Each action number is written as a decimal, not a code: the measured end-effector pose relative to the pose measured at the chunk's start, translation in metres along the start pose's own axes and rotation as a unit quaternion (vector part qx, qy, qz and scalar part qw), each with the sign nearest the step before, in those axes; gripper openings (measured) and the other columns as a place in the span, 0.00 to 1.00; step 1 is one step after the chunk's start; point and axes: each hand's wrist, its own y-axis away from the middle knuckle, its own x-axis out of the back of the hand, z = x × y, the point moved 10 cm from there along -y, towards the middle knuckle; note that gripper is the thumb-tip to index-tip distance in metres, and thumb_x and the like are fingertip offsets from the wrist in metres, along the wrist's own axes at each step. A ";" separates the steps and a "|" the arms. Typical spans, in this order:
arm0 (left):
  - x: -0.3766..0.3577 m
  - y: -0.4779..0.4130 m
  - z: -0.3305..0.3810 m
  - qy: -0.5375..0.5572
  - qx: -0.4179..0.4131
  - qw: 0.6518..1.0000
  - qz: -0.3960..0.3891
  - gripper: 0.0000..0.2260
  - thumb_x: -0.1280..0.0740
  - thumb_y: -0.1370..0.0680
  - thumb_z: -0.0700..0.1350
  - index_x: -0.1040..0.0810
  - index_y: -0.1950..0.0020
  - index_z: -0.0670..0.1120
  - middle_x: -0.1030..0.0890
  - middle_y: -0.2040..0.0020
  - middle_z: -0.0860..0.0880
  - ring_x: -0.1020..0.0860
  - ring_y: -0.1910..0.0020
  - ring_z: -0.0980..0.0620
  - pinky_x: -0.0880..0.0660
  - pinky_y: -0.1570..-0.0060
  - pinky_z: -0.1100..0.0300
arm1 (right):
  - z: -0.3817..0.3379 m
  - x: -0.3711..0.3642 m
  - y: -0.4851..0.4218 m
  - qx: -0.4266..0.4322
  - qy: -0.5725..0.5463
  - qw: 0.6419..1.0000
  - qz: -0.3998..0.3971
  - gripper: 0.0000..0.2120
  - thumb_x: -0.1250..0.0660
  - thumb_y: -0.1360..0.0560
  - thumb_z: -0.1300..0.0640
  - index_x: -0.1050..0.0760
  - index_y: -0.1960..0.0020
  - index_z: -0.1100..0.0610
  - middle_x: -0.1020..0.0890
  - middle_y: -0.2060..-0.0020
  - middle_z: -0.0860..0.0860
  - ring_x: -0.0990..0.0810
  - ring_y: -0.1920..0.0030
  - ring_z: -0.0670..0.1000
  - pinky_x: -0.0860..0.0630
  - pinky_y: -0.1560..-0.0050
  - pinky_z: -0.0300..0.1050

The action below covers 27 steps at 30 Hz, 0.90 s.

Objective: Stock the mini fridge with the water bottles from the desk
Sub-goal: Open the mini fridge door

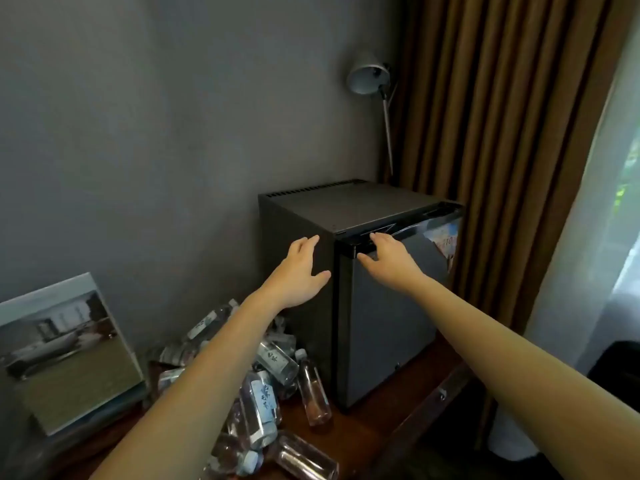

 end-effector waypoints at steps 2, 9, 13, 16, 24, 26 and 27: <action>-0.001 -0.015 -0.003 -0.027 -0.019 0.999 0.004 0.31 0.39 0.20 0.49 0.53 0.23 0.49 0.56 0.23 0.51 0.43 0.26 0.47 0.40 0.31 0.54 | -0.003 -0.006 -0.007 -0.005 0.020 1.000 0.008 0.31 0.41 0.22 0.45 0.43 0.26 0.58 0.37 0.27 0.54 0.40 0.27 0.55 0.37 0.30 0.57; -0.028 -0.061 0.002 -0.107 -0.069 0.992 -0.021 0.34 0.38 0.21 0.48 0.57 0.23 0.48 0.59 0.22 0.51 0.36 0.29 0.46 0.32 0.35 0.52 | -0.002 -0.014 -0.008 0.004 0.078 0.995 0.062 0.30 0.41 0.24 0.41 0.42 0.27 0.53 0.32 0.31 0.50 0.34 0.35 0.58 0.33 0.36 0.54; -0.038 -0.072 0.002 -0.154 -0.079 0.985 0.010 0.33 0.38 0.21 0.46 0.56 0.23 0.49 0.56 0.22 0.53 0.29 0.36 0.46 0.25 0.47 0.53 | -0.008 -0.011 -0.012 0.000 0.095 0.992 0.088 0.27 0.42 0.24 0.41 0.38 0.30 0.53 0.29 0.33 0.50 0.34 0.37 0.57 0.33 0.39 0.52; -0.033 -0.071 0.002 -0.164 -0.088 0.981 0.064 0.32 0.38 0.22 0.43 0.52 0.23 0.50 0.52 0.22 0.54 0.27 0.37 0.49 0.25 0.52 0.56 | -0.008 -0.009 -0.013 0.004 0.098 0.988 0.117 0.24 0.40 0.24 0.41 0.36 0.34 0.53 0.26 0.37 0.49 0.32 0.40 0.56 0.32 0.41 0.51; -0.028 -0.074 -0.004 -0.162 -0.084 0.980 0.075 0.31 0.38 0.23 0.40 0.48 0.24 0.52 0.50 0.24 0.60 0.22 0.49 0.49 0.24 0.59 0.55 | -0.008 -0.007 -0.013 0.046 0.044 0.982 0.175 0.21 0.37 0.26 0.43 0.31 0.38 0.53 0.23 0.43 0.48 0.30 0.46 0.53 0.29 0.45 0.47; -0.030 -0.075 -0.005 -0.164 -0.073 0.981 0.073 0.31 0.38 0.24 0.40 0.48 0.24 0.53 0.51 0.24 0.61 0.22 0.50 0.49 0.24 0.61 0.56 | -0.007 -0.007 -0.014 0.056 0.027 0.981 0.181 0.20 0.37 0.26 0.43 0.31 0.39 0.54 0.23 0.44 0.48 0.30 0.46 0.53 0.29 0.45 0.47; -0.031 -0.076 -0.006 -0.165 -0.069 0.981 0.072 0.32 0.38 0.24 0.40 0.48 0.24 0.53 0.51 0.24 0.61 0.21 0.51 0.49 0.25 0.62 0.56 | -0.007 -0.007 -0.014 0.061 0.019 0.981 0.184 0.20 0.36 0.26 0.44 0.30 0.40 0.54 0.23 0.45 0.48 0.30 0.47 0.52 0.29 0.46 0.47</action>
